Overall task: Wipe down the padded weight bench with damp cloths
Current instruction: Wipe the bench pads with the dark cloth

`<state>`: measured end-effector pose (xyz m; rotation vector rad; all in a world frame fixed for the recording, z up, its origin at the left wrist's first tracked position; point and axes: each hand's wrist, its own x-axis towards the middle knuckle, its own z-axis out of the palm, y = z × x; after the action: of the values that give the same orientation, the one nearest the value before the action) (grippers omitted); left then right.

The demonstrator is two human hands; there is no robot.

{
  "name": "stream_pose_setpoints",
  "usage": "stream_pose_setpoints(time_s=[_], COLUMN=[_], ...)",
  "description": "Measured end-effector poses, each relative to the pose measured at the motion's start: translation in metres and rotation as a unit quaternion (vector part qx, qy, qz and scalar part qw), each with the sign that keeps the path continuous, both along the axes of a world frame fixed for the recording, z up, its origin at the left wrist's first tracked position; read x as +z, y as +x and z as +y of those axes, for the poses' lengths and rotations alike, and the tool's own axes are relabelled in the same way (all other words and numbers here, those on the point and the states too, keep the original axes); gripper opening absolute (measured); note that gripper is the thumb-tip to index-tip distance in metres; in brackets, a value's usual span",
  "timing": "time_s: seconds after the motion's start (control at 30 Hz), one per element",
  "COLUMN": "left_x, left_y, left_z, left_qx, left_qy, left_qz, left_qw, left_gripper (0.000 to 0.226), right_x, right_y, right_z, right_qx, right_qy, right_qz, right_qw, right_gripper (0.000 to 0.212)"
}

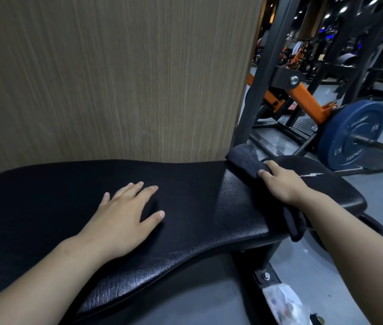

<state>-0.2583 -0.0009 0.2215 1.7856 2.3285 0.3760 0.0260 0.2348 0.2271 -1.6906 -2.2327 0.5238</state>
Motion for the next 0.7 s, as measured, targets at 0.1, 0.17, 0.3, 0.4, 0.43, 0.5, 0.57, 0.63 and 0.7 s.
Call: stream_pose_setpoints(time_s=[0.1, 0.17, 0.3, 0.4, 0.43, 0.5, 0.57, 0.63, 0.7], left_x=[0.002, 0.003, 0.004, 0.005, 0.005, 0.006, 0.007, 0.007, 0.008], left_y=[0.002, 0.004, 0.004, 0.002, 0.001, 0.000, -0.002, -0.004, -0.006], left_z=[-0.006, -0.010, -0.018, -0.024, -0.026, -0.030, -0.034, -0.039, -0.045], left_qx=[-0.003, -0.005, -0.008, -0.007, -0.006, -0.004, -0.001, 0.002, 0.003], left_qy=[0.005, 0.007, 0.007, 0.013, 0.014, 0.013, 0.009, 0.007, 0.008], left_qz=[0.000, 0.004, 0.008, 0.011, 0.013, 0.018, 0.021, 0.024, 0.025], left_qw=[1.000, 1.000, 1.000, 1.000, 1.000, 1.000, 1.000, 1.000, 1.000], left_gripper=[0.067, 0.067, 0.066, 0.066, 0.066, 0.066, 0.066, 0.066, 0.066], right_x=[-0.001, -0.004, -0.016, -0.024, -0.026, -0.028, -0.030, -0.028, -0.022], right_y=[0.008, 0.014, 0.029, 0.036, 0.035, 0.031, 0.021, 0.008, 0.001], right_z=[-0.023, -0.039, -0.071, -0.099, -0.108, -0.126, -0.147, -0.167, -0.179], right_qx=[-0.006, -0.019, -0.034, -0.033, -0.032, -0.020, 0.007, 0.055, 0.119], right_qy=[0.025, 0.043, 0.086, 0.119, 0.128, 0.149, 0.139, 0.080, 0.041], right_qz=[0.008, 0.017, 0.033, 0.069, 0.078, 0.085, 0.080, 0.055, -0.008], right_qw=[1.000, 0.999, 0.995, 0.990, 0.988, 0.985, 0.987, 0.994, 0.992], right_gripper=[0.041, 0.043, 0.042, 0.043, 0.045, 0.048, 0.054, 0.071, 0.087])
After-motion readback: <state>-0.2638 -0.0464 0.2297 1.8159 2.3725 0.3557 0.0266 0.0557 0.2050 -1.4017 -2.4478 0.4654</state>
